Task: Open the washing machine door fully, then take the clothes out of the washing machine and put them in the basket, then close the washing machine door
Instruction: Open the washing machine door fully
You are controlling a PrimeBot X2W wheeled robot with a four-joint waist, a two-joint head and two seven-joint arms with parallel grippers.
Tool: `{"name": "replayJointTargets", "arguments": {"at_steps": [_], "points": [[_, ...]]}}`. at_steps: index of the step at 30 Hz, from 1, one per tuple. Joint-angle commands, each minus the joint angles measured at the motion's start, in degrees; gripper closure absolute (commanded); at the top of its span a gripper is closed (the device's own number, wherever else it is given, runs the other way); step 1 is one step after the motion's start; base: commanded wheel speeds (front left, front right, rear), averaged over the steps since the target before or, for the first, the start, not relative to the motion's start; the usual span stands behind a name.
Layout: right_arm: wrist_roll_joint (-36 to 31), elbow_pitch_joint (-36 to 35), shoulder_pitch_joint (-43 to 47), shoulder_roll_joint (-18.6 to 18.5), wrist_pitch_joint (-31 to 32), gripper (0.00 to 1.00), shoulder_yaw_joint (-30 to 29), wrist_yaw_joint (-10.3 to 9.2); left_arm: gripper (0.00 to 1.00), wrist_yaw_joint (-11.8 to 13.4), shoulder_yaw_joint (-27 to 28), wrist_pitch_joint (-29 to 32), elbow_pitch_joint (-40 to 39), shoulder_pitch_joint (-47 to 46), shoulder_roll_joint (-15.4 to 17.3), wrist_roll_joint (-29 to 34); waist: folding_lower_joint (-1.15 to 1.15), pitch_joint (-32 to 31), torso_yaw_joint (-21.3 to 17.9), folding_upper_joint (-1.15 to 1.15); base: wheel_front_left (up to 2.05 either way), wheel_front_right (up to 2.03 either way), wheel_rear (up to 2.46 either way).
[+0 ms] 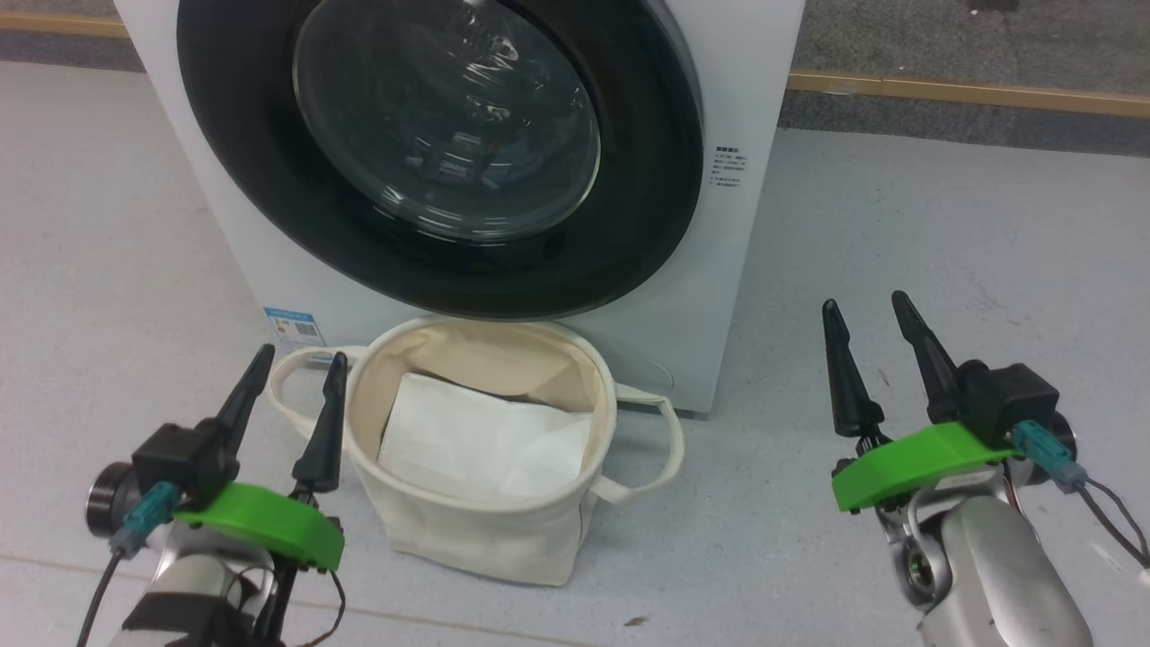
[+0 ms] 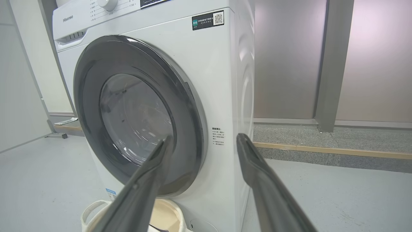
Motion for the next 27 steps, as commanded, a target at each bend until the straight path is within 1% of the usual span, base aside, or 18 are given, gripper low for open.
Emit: {"name": "replayJointTargets", "arguments": {"at_steps": [1,4,12,14,16,17,23,27], "points": [[0.8,-1.5,-3.1,-0.3,-0.7,0.0,1.3,0.01,0.0,-0.5,3.0,-0.7,-2.0,-3.3,1.3,-0.7,0.0,0.0,-0.1,0.0,0.0,0.0,0.0],[1.6,-1.2,-3.2,-0.3,-0.7,0.0,1.5,0.01,0.0,-1.2,3.4,-0.7,-2.2,-3.1,1.0,-1.3,0.0,0.1,-0.2,0.0,0.0,0.0,0.0],[3.0,-1.1,-3.4,-0.3,-0.7,0.0,1.8,0.01,0.0,-1.7,3.6,-0.7,-2.5,-3.0,0.7,-1.5,0.0,0.5,-0.3,0.0,0.0,0.0,0.0],[3.1,-1.1,-3.4,-0.3,-0.7,0.0,1.9,0.01,0.0,-1.7,3.6,-0.7,-2.5,-3.0,0.8,-1.4,0.0,0.5,-0.3,0.0,0.0,0.0,0.0],[3.7,-1.2,-3.4,-0.3,-0.7,0.0,2.1,0.01,0.0,-0.9,2.8,-0.7,-1.9,-3.1,1.7,0.6,0.0,0.6,-0.3,0.0,0.0,0.0,0.0],[4.0,-1.2,-3.4,-0.3,-0.7,0.0,2.2,0.01,0.0,-0.6,2.7,-0.7,-1.7,-3.1,1.6,0.8,0.0,0.6,-0.3,0.0,0.0,0.0,0.0],[4.8,-1.0,-3.5,-0.3,-0.7,0.0,2.4,0.01,0.0,-1.1,2.9,-0.7,-1.9,-3.1,0.9,0.0,0.0,0.8,-0.3,0.0,0.0,0.0,0.0],[7.4,-0.6,-4.1,-0.3,-0.7,0.0,2.9,0.01,0.0,-1.1,3.0,-0.7,-2.1,-3.1,0.7,0.0,0.0,1.2,-0.3,0.0,0.0,0.0,0.0]]}}
